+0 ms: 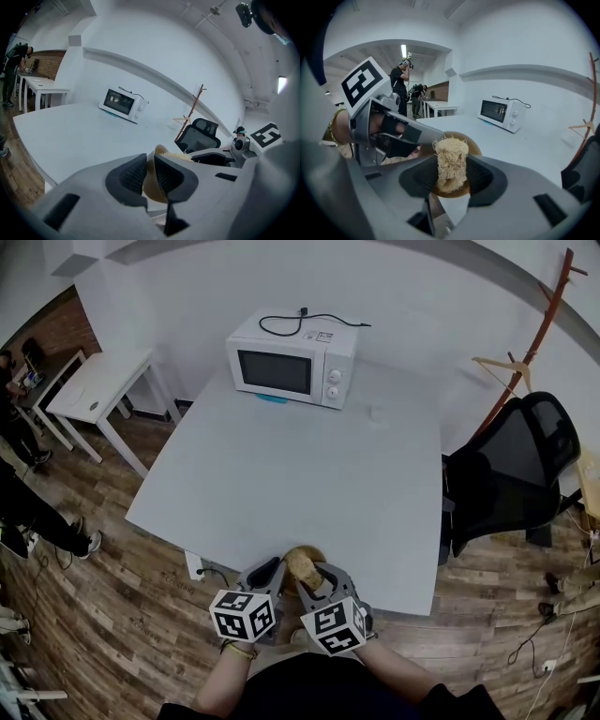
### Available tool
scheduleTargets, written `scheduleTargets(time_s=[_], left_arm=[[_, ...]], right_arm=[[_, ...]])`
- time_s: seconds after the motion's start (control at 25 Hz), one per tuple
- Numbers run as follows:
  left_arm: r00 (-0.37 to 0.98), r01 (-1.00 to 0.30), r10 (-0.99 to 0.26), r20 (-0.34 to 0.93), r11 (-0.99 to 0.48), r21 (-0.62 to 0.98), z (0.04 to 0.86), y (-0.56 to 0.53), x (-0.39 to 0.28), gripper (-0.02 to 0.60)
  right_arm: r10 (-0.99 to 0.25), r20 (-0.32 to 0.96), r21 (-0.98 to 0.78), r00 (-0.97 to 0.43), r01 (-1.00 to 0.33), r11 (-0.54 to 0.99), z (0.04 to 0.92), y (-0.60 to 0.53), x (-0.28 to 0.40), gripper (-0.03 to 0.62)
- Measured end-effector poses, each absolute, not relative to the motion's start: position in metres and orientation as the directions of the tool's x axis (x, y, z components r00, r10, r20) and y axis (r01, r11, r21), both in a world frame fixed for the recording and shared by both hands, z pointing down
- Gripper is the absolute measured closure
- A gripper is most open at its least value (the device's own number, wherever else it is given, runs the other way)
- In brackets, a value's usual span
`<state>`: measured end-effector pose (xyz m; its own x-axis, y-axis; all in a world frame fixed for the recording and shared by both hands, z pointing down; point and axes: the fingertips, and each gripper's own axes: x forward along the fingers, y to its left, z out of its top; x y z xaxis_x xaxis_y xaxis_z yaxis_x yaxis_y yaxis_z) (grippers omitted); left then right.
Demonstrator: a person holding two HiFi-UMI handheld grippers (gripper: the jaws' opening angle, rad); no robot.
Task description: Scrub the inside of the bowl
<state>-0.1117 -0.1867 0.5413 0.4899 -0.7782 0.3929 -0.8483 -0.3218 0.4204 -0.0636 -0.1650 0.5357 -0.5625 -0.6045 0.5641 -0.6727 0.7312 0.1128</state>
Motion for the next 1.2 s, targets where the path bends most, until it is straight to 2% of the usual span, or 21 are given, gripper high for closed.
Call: scheduleTargets(time_s=[0.36, 0.76, 1.2], left_arm=[[0.463, -0.856, -0.800, 0.382, -0.292, 0.426, 0.538, -0.186, -0.117, 0.540], [0.470, -0.856, -0.799, 0.375, -0.309, 0.415, 0.535, -0.180, -0.111, 0.540], [0.468, -0.857, -0.803, 0.368, -0.311, 0.411, 0.530, -0.183, -0.114, 0.540]], right_arm=[[-0.499, 0.605, 0.108, -0.620, -0.557, 0.824, 0.539, -0.141, -0.072, 0.427], [-0.548, 0.630, 0.170, -0.550, -0.591, 0.788, 0.537, -0.158, -0.039, 0.427], [-0.573, 0.593, 0.186, -0.566, -0.596, 0.781, 0.524, -0.169, -0.053, 0.427]])
